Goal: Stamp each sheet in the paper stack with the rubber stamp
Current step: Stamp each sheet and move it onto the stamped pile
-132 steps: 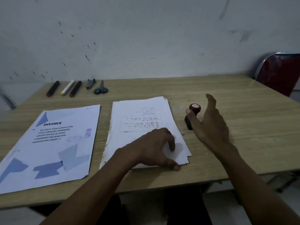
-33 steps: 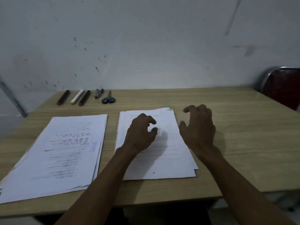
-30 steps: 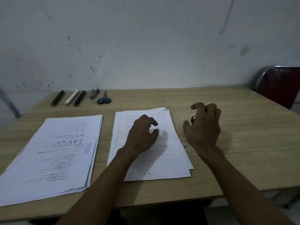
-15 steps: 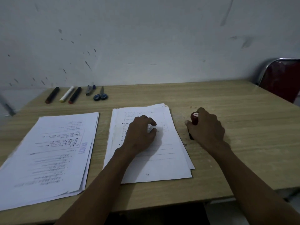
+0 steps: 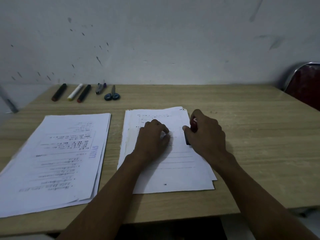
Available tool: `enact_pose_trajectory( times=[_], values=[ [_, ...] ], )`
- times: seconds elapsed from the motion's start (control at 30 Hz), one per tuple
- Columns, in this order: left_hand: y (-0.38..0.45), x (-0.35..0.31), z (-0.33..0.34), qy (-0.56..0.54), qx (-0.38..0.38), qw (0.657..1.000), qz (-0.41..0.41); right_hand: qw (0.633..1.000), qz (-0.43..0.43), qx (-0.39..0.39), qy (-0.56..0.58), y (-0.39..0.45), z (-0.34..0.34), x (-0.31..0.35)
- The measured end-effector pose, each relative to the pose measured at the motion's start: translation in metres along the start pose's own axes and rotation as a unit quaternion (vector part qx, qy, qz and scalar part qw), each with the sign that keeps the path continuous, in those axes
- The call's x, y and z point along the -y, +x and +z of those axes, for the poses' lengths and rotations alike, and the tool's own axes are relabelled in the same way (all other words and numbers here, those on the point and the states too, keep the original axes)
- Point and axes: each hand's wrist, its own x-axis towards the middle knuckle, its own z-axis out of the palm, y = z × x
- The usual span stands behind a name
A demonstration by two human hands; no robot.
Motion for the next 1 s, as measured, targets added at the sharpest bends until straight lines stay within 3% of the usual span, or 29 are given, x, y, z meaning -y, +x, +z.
enact_pose_trajectory(
  times=[0.33, 0.7, 1.0],
  values=[
    [-0.002, 0.001, 0.000, -0.005, -0.011, 1.000, 0.013, 0.997, -0.011, 0.044, -0.068, -0.002, 0.018, 0.002],
    [-0.003, 0.004, 0.000, -0.013, -0.004, 1.000, 0.018, 0.993, -0.008, -0.039, -0.109, -0.003, 0.029, 0.005],
    [-0.003, 0.002, -0.002, -0.012, 0.000, 1.000, 0.011, 0.995, 0.002, -0.011, -0.104, -0.002, 0.028, 0.004]
  ],
)
